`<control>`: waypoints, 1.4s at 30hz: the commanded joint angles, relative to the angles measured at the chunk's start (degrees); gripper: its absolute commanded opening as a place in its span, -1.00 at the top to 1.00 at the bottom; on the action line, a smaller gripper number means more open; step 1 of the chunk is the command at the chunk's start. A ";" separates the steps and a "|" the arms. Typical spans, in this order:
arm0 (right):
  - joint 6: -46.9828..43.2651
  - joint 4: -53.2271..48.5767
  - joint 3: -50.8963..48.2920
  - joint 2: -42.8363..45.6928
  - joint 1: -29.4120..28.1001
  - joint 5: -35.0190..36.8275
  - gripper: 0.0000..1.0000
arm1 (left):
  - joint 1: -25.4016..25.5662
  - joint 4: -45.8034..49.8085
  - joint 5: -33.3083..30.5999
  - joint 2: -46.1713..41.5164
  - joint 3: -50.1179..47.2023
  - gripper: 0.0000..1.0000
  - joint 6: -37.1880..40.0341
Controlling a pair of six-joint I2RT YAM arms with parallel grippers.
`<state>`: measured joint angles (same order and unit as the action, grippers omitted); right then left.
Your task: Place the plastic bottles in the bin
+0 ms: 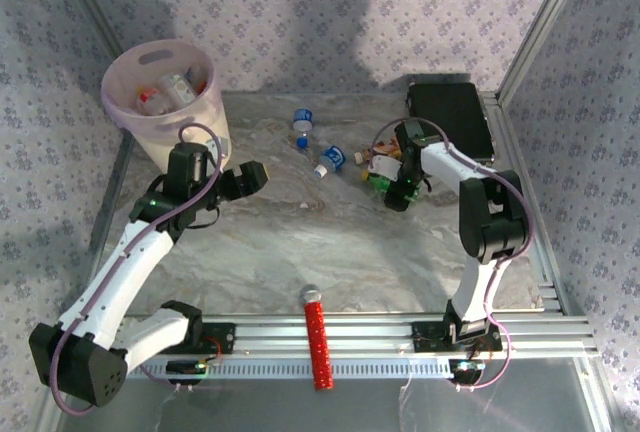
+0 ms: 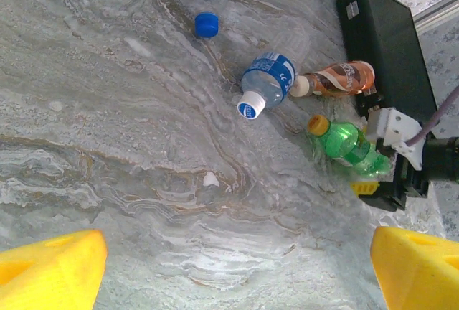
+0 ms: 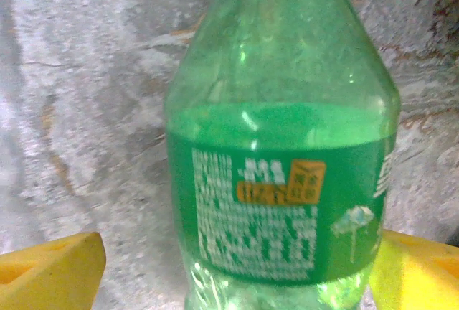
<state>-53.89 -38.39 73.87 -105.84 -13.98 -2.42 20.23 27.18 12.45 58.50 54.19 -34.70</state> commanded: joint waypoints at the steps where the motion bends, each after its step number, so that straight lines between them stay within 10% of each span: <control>1: 3.49 -4.61 -0.71 2.56 -0.34 -1.85 -0.84 | -0.61 -2.28 0.77 -0.93 -0.67 -0.89 -1.07; 42: 13.56 0.60 -9.80 7.56 -1.32 -5.25 -0.26 | -1.16 -7.58 2.61 -4.53 -5.42 -0.87 -6.65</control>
<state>-41.36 -36.49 63.77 -97.32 -14.94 -6.63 19.49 20.86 14.17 55.05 49.10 -40.64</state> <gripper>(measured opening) 0.632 0.940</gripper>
